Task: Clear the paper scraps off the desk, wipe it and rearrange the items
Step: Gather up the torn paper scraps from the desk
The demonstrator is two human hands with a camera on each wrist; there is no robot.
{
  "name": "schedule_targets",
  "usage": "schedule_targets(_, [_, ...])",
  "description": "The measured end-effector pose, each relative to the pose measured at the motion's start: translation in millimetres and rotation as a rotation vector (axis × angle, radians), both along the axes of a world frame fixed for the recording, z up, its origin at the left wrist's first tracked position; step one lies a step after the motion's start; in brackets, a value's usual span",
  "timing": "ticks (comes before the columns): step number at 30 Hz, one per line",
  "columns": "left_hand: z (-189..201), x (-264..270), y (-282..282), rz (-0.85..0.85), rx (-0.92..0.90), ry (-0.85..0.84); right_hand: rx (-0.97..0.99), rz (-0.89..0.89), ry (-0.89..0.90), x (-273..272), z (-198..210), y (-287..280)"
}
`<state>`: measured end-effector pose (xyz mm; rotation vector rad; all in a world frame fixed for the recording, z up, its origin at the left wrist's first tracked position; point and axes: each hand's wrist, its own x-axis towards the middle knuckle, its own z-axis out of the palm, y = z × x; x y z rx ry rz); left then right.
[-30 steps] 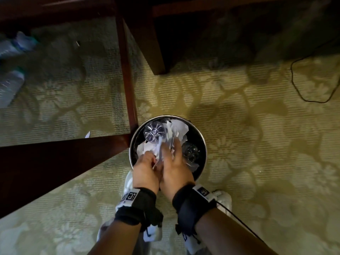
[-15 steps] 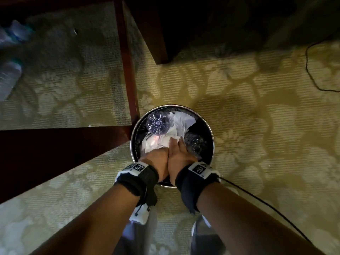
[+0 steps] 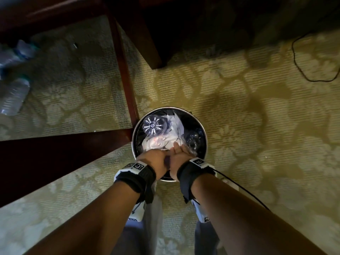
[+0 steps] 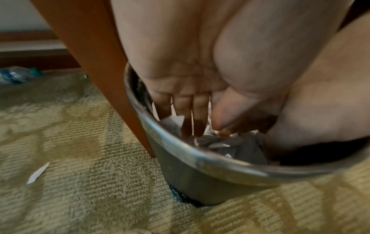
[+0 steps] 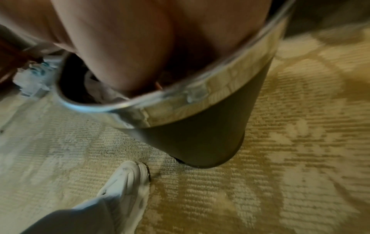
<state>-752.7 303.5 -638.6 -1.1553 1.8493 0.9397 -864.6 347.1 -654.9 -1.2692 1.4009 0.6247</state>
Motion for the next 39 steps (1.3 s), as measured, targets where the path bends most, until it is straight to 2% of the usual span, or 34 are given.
schedule_targets(3, [32,-3,4,0.065,-0.029,-0.034,-0.094,0.059,-0.031,-6,31,4])
schedule_targets(10, [137,-29,15,0.168,-0.149,-0.042,-0.164,-0.046,-0.100,-33,145,5])
schedule_targets(13, [203,-39,19,0.218,-0.186,0.008,-0.212,-0.055,-0.072,-46,206,1])
schedule_targets(17, [302,-44,24,0.318,-0.219,0.086,-0.304,-0.033,-0.072,-63,316,-7])
schedule_targets(24, [491,-32,24,0.400,-0.448,0.200,-0.536,-0.010,-0.027,-65,507,-20])
schedule_targets(28, [573,-5,9,0.418,-0.557,0.237,-0.642,0.049,-0.015,-49,599,-41])
schedule_targets(32, [642,42,-14,0.431,-0.639,0.263,-0.751,0.103,-0.004,-14,671,-64])
schedule_targets(36, [697,122,-22,0.480,-0.672,0.273,-0.854,0.131,0.010,35,731,-78])
schedule_targets(39, [735,197,-23,0.480,-0.727,0.218,-0.925,0.146,0.020,87,759,-83])
